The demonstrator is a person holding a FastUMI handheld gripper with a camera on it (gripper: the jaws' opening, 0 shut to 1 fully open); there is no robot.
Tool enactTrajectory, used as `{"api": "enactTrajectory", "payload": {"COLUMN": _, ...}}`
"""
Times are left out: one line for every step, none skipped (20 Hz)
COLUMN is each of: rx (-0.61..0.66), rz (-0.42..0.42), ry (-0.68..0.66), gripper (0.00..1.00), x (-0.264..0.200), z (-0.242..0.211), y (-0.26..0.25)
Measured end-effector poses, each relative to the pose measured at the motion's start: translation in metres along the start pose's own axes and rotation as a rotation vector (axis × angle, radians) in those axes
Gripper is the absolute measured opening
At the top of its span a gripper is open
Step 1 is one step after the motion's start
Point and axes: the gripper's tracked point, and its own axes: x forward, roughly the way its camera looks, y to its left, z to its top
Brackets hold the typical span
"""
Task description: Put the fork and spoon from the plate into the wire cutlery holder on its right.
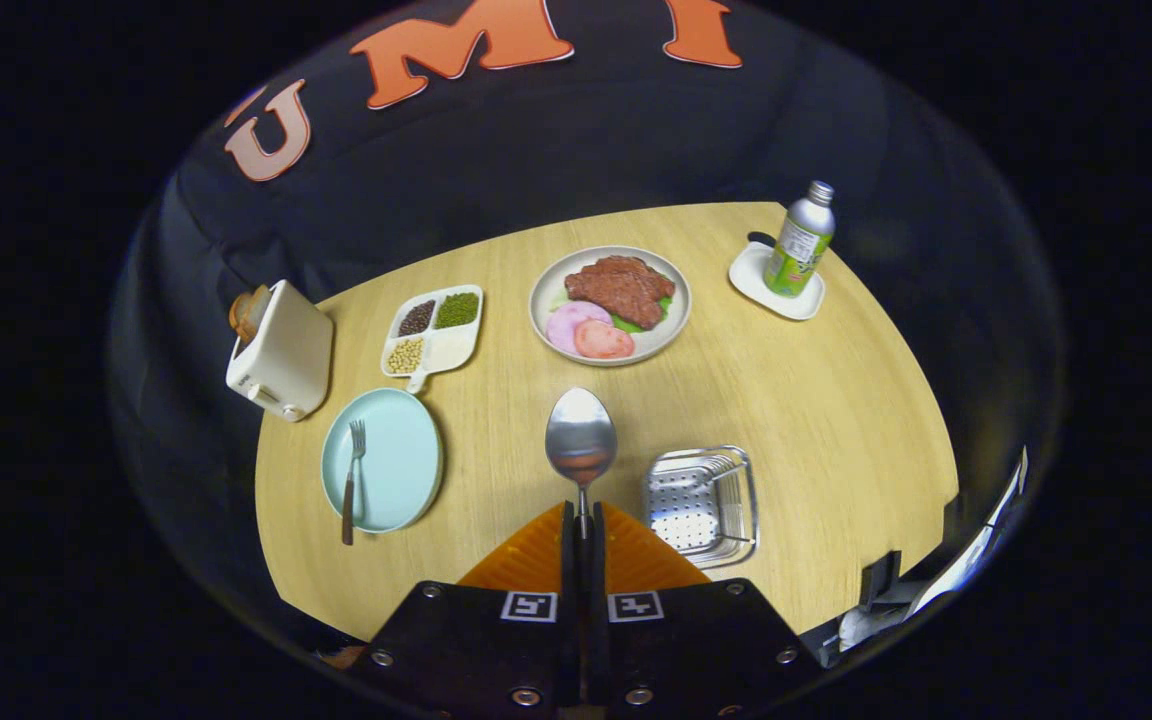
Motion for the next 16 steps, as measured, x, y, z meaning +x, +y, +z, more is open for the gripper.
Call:
{"api": "enactTrajectory", "payload": {"rx": 0.004, "rz": -0.010, "ry": 0.013, "gripper": 0.04, "x": 0.001, "z": -0.006, "y": -0.011}}
{"api": "enactTrajectory", "payload": {"rx": 0.010, "rz": -0.020, "ry": 0.028, "gripper": 0.04, "x": 0.002, "z": -0.012, "y": -0.020}}
{"api": "enactTrajectory", "payload": {"rx": 0.014, "rz": -0.032, "ry": 0.042, "gripper": 0.04, "x": 0.004, "z": -0.019, "y": -0.027}}
{"api": "enactTrajectory", "payload": {"rx": 0.018, "rz": -0.049, "ry": 0.049, "gripper": 0.04, "x": 0.006, "z": -0.026, "y": -0.032}}
{"api": "enactTrajectory", "payload": {"rx": 0.017, "rz": -0.063, "ry": 0.059, "gripper": 0.04, "x": 0.009, "z": -0.031, "y": -0.038}}
{"api": "enactTrajectory", "payload": {"rx": 0.018, "rz": -0.068, "ry": 0.068, "gripper": 0.04, "x": 0.010, "z": -0.036, "y": -0.041}}
{"api": "enactTrajectory", "payload": {"rx": 0.020, "rz": -0.067, "ry": 0.074, "gripper": 0.04, "x": 0.011, "z": -0.039, "y": -0.043}}
{"api": "enactTrajectory", "payload": {"rx": 0.017, "rz": -0.068, "ry": 0.079, "gripper": 0.04, "x": 0.012, "z": -0.040, "y": -0.045}}
{"api": "enactTrajectory", "payload": {"rx": 0.012, "rz": -0.078, "ry": 0.079, "gripper": 0.04, "x": 0.013, "z": -0.040, "y": -0.048}}
{"api": "enactTrajectory", "payload": {"rx": 0.005, "rz": -0.087, "ry": 0.078, "gripper": 0.04, "x": 0.011, "z": -0.041, "y": -0.053}}
{"api": "enactTrajectory", "payload": {"rx": 0.001, "rz": -0.092, "ry": 0.077, "gripper": 0.04, "x": 0.011, "z": -0.041, "y": -0.057}}
{"api": "enactTrajectory", "payload": {"rx": -0.001, "rz": -0.095, "ry": 0.084, "gripper": 0.04, "x": 0.012, "z": -0.043, "y": -0.061}}
{"api": "enactTrajectory", "payload": {"rx": -0.002, "rz": -0.102, "ry": 0.099, "gripper": 0.04, "x": 0.011, "z": -0.046, "y": -0.065}}
{"api": "enactTrajectory", "payload": {"rx": -0.005, "rz": -0.102, "ry": 0.105, "gripper": 0.04, "x": 0.012, "z": -0.049, "y": -0.067}}
{"api": "enactTrajectory", "payload": {"rx": -0.002, "rz": -0.104, "ry": 0.106, "gripper": 0.04, "x": 0.013, "z": -0.050, "y": -0.069}}
{"api": "enactTrajectory", "payload": {"rx": 0.011, "rz": -0.113, "ry": 0.112, "gripper": 0.04, "x": 0.016, "z": -0.052, "y": -0.071}}
